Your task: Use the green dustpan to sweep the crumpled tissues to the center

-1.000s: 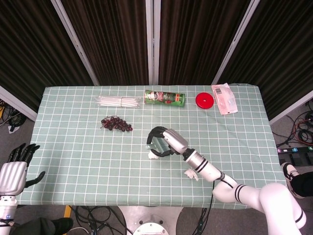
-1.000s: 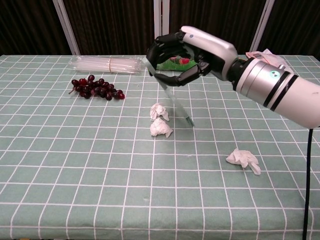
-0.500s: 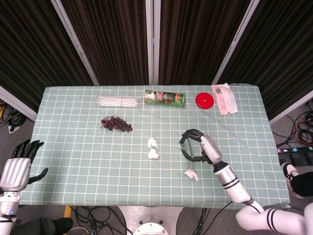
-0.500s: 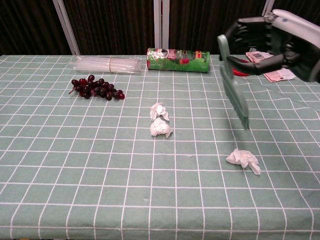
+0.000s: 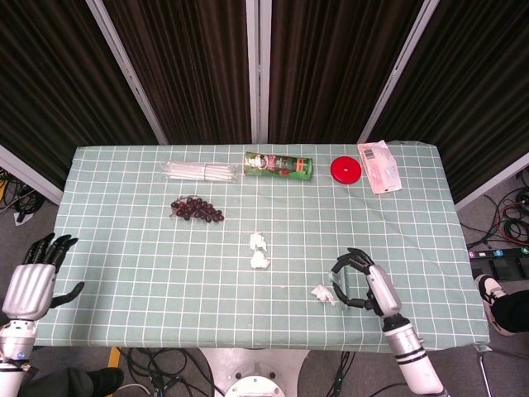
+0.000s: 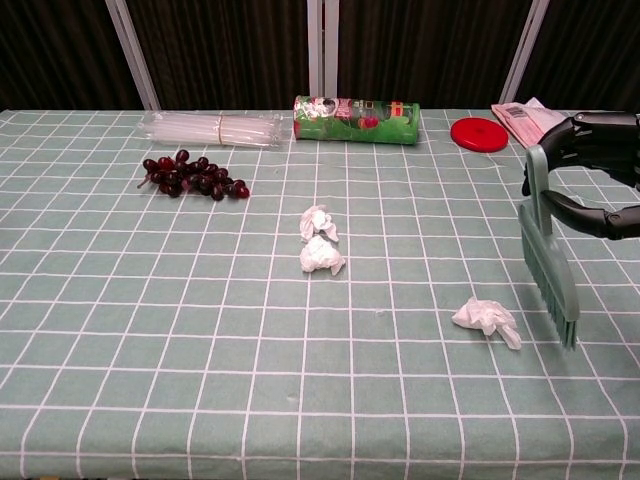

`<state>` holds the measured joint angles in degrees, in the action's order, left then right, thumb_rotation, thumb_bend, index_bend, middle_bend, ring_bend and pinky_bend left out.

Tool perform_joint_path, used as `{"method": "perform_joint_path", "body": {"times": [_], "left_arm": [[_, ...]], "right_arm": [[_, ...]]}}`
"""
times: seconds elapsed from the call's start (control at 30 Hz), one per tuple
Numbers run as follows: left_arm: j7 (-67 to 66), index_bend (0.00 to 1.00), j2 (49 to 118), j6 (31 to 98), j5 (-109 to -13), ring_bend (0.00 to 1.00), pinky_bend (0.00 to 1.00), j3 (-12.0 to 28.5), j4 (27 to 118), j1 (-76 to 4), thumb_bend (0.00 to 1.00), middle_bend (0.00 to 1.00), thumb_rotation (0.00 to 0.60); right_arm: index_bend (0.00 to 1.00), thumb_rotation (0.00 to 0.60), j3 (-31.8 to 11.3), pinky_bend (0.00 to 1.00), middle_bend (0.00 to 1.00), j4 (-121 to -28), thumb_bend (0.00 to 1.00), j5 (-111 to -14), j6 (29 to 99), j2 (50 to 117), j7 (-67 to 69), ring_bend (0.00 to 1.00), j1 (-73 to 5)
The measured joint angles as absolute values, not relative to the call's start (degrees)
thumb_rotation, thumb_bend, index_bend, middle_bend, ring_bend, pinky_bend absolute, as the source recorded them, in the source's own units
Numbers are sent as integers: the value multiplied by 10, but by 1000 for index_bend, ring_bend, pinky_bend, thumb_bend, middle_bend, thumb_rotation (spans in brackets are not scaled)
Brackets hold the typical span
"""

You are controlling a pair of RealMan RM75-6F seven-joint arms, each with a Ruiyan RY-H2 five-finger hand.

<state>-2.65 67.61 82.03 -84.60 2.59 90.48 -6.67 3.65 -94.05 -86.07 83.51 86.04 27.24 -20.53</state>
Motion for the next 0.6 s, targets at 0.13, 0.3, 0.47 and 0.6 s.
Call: {"method": "perform_joint_path", "body": {"times": [0.13, 0.3, 0.47, 0.6], "left_arm": [[-26, 151, 677, 820, -845, 58, 115, 25, 905, -67, 224, 123, 600], [-20, 151, 676, 820, -843, 58, 115, 23, 903, -65, 223, 123, 600], [-15, 151, 677, 820, -842, 58, 115, 21, 902, -63, 223, 123, 600], [-10, 151, 679, 821, -843, 58, 115, 20, 899, -62, 224, 123, 600]], "right_arm": [[740, 600, 36, 95, 615, -934, 385, -870, 841, 897, 246, 263, -191], [740, 600, 30, 80, 615, -905, 386, -869, 835, 941, 226, 263, -180], [740, 600, 15, 65, 616, -851, 396, -874, 841, 995, 194, 263, -173], [740, 600, -10, 65, 615, -802, 404, -871, 840, 1041, 182, 263, -175]]}}
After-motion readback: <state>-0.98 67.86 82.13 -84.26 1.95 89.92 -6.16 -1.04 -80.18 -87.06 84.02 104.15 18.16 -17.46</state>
